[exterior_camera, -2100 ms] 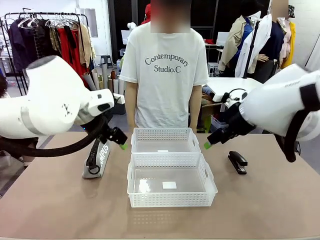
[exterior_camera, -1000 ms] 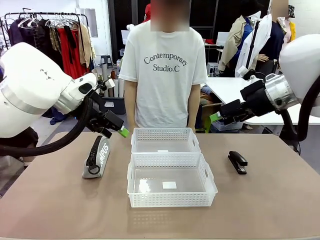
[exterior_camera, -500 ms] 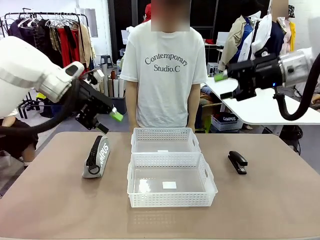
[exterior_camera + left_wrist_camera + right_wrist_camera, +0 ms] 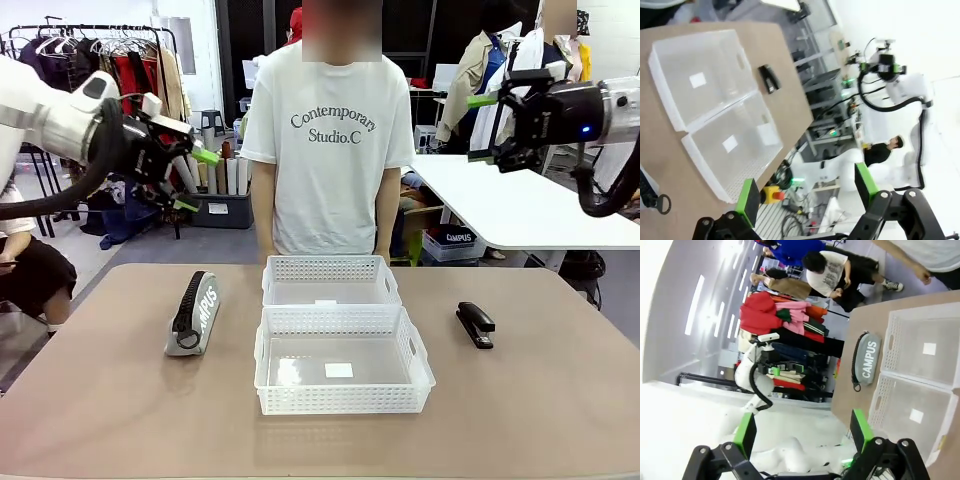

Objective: Distribute items into two baskets.
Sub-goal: Pick up the Pencil pouch that the person points to.

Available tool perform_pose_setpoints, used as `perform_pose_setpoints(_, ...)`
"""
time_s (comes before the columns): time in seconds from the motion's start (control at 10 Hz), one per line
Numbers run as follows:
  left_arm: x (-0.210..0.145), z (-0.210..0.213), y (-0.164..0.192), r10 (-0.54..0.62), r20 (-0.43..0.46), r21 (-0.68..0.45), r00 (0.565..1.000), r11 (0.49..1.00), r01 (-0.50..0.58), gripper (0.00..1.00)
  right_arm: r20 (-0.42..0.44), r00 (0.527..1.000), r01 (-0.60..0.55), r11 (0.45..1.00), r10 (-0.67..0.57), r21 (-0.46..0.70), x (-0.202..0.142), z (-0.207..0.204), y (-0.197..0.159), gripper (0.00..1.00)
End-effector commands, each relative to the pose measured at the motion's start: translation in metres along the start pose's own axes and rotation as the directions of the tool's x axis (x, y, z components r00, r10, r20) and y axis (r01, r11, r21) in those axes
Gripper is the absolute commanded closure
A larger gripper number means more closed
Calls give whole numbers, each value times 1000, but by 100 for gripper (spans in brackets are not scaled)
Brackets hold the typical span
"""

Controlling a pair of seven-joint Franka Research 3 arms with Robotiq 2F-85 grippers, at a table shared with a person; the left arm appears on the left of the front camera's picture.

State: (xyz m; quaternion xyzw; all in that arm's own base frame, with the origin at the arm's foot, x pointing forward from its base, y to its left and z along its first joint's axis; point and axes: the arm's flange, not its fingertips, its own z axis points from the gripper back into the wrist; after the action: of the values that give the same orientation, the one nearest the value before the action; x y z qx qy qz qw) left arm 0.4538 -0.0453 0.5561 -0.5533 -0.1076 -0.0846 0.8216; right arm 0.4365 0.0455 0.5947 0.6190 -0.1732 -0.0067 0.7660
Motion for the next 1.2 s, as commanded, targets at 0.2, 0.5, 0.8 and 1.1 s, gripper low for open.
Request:
perform_pose_setpoints(0.2, 2, 33, 15, 82, 52, -179, 995, 981, -71, 0, -85, 994, 78, 997, -76, 27, 22, 47, -19, 0)
perform_pose_setpoints(0.5, 11, 46, 21, 108, 73, -204, 991, 975, -91, 0, -101, 993, 59, 998, -62, -32, 26, 60, -49, 0)
perform_pose_setpoints(0.8, 12, 54, 24, 117, 91, -237, 989, 967, -92, 0, -97, 994, 38, 999, -40, -15, 27, 62, -55, 0)
perform_pose_setpoints(1.1, 11, 52, 24, 116, 73, -240, 991, 966, -96, 0, -93, 996, 13, 997, -7, 71, 32, 63, -42, 0)
